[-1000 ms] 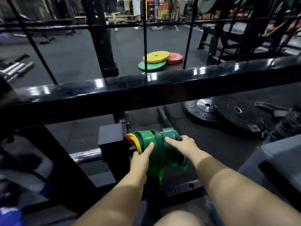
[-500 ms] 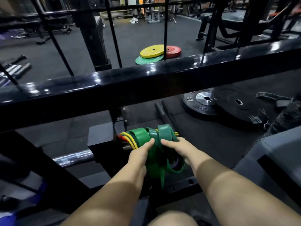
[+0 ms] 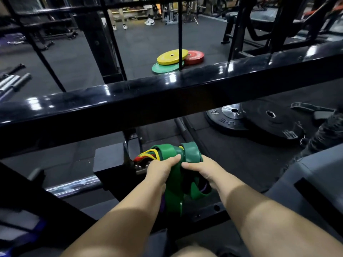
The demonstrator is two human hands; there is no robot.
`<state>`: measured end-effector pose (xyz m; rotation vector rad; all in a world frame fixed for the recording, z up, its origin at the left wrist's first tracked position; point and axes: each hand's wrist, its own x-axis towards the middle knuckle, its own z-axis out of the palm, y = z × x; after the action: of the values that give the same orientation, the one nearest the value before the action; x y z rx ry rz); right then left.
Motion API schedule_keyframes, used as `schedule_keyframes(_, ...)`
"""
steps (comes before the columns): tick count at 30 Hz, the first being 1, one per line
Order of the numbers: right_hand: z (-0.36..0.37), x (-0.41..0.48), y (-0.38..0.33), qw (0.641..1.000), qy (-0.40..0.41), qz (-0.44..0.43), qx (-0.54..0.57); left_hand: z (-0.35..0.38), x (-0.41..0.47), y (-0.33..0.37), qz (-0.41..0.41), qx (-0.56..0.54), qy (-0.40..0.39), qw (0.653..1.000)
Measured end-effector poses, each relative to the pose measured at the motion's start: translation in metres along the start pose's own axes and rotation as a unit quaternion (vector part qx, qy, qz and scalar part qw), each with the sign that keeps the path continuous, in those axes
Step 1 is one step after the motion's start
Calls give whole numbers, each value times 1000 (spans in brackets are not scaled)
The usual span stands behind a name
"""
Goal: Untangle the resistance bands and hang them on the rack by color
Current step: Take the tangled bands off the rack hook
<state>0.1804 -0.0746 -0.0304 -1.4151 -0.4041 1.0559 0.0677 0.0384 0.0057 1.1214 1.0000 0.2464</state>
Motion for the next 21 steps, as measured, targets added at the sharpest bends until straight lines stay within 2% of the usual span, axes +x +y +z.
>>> schedule_keyframes(4, -7, 4, 3, 998, 54, -17, 21, 10, 6, 12, -11, 41, -12, 999)
schedule_keyframes(9, -29, 0, -2, 992, 99, -38, 68, 38, 17, 25, 1, 101, -65, 993)
schedule_keyframes(16, -71, -16, -14, 986, 120, -67, 99, 96, 26, 27, -21, 86, -125, 988)
schedule_keyframes(21, -104, -41, -20, 977, 182, -78, 78, 128, 22, 18, -39, 95, -170, 980)
